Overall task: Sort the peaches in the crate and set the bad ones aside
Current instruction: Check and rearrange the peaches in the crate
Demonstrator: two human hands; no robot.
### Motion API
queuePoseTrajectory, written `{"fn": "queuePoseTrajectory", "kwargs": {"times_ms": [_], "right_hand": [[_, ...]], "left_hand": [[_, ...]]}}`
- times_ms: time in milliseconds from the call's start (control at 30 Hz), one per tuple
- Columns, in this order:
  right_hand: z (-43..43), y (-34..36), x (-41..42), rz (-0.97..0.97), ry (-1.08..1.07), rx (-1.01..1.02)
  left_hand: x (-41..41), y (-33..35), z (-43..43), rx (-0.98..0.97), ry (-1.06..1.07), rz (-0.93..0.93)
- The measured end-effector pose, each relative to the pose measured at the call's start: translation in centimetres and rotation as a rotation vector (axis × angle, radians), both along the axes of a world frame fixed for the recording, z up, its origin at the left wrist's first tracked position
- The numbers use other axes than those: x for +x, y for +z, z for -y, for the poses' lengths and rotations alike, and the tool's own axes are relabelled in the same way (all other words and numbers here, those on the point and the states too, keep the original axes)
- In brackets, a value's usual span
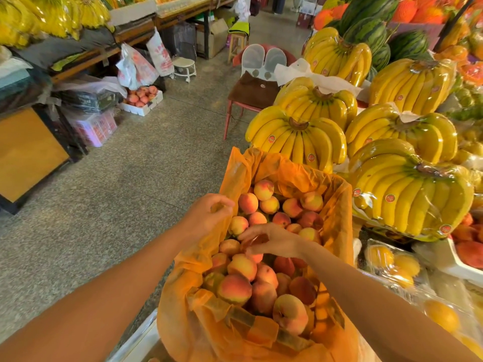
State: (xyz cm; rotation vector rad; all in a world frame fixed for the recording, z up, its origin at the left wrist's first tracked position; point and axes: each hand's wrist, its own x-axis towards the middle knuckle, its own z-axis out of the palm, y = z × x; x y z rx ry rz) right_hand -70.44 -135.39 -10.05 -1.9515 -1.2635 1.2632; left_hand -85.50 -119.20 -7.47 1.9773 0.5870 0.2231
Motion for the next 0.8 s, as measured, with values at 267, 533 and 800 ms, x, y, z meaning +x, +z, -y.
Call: {"fn": "queuePoseTrajectory", "kwargs": {"times_ms": [267,533,800], "right_hand": [[1.3,-0.5,5.4,-0.005,-0.386,0.12],[-3.4,-5.6,7.2,0.257,-0.408,0.035],[-7.0,-8.5,6.1,0.349,-0.709,0.098]], "left_hand": [[2.7,0.2,-0.6,0.065,0.036,0.061],[5.4,-3.5,-3.0,0.117,0.031,0.014],[6.4,-5.4,-3.1,0.009,-0.047,0.101]]}}
